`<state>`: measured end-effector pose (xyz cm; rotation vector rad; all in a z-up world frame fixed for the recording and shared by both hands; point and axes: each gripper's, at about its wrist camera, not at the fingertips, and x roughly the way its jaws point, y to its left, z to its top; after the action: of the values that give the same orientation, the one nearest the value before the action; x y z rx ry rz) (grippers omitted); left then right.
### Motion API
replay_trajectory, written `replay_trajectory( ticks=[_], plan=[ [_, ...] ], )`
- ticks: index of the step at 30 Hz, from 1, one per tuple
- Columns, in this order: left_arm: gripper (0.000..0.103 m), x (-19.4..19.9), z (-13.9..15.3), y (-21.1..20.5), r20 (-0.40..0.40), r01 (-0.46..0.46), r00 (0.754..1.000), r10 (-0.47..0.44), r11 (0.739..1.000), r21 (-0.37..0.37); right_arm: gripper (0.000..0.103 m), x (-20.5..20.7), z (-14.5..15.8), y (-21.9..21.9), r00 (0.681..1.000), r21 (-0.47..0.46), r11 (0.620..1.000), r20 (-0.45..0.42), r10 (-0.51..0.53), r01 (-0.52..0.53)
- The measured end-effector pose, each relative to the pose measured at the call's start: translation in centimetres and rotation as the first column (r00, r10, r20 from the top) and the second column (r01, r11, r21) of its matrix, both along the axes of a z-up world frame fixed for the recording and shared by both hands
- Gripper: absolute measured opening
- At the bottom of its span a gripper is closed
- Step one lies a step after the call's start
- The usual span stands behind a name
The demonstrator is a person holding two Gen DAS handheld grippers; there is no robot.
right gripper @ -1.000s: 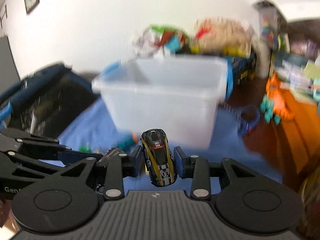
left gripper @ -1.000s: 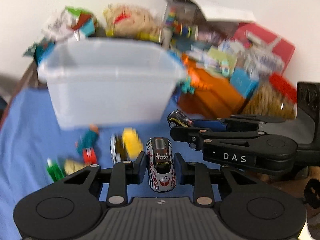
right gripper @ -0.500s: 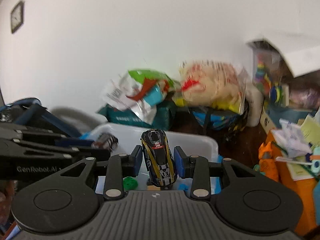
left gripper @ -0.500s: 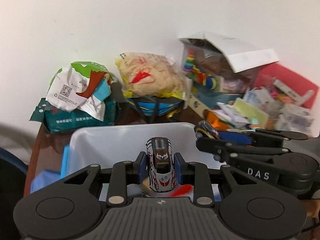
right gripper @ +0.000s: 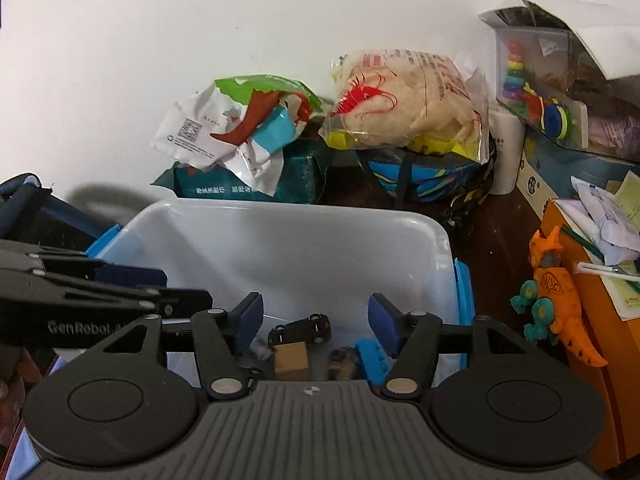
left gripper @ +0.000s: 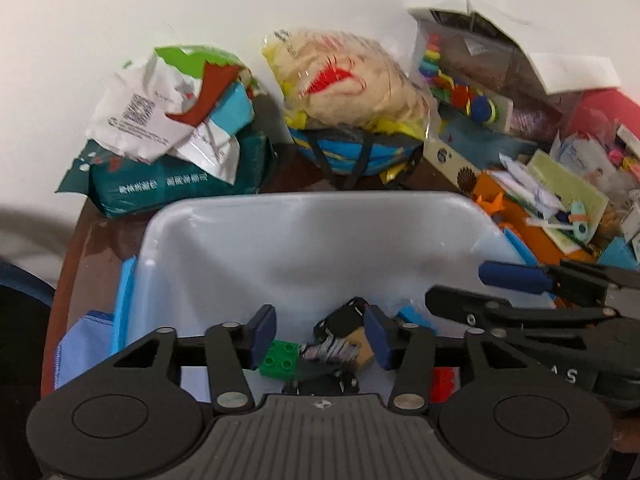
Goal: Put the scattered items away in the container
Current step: 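Drop the white car into the bin with the left tool while the right tool drops its car, then grasp the green Lego brick with the left tool while the right tool grasps the yellow brick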
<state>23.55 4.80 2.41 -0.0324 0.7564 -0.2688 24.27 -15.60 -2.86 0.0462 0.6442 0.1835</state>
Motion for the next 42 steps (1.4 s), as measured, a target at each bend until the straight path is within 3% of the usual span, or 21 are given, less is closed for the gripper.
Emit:
replay_trajectory(
  ticks=[8,14,21,26,33,42],
  plan=[
    [0.071,-5.0,3.2,1.1,0.089,-0.039,0.995,0.038,0.999,0.011,0.080,-4.2,2.4,0.2,0.997,0.041,0.998,0.074,0.037,-0.040],
    [0.074,-9.9,3.4,1.4,0.095,-0.027,0.995,0.026,1.000,0.001,0.081,-8.8,3.0,0.5,0.990,0.074,0.993,0.113,0.085,-0.094],
    [0.074,-13.9,0.4,1.6,0.022,-0.061,0.998,0.061,0.998,-0.009,0.083,-13.1,1.1,0.9,0.986,0.050,0.988,0.097,0.138,-0.144],
    [0.074,-16.7,-3.3,1.6,-0.037,-0.090,0.995,0.091,0.996,0.030,0.083,-15.3,-2.2,1.8,0.982,-0.069,0.981,0.045,0.183,-0.179],
    [0.074,-18.8,-7.7,1.8,-0.129,-0.099,0.986,0.105,0.994,0.049,0.083,-17.1,-5.3,2.5,0.971,-0.063,0.969,-0.023,0.240,-0.241],
    [0.074,-17.9,-8.7,3.8,-0.093,-0.114,0.988,0.119,0.992,0.058,0.074,-17.0,-7.3,3.4,0.974,-0.079,0.971,-0.059,0.220,-0.224]
  ],
)
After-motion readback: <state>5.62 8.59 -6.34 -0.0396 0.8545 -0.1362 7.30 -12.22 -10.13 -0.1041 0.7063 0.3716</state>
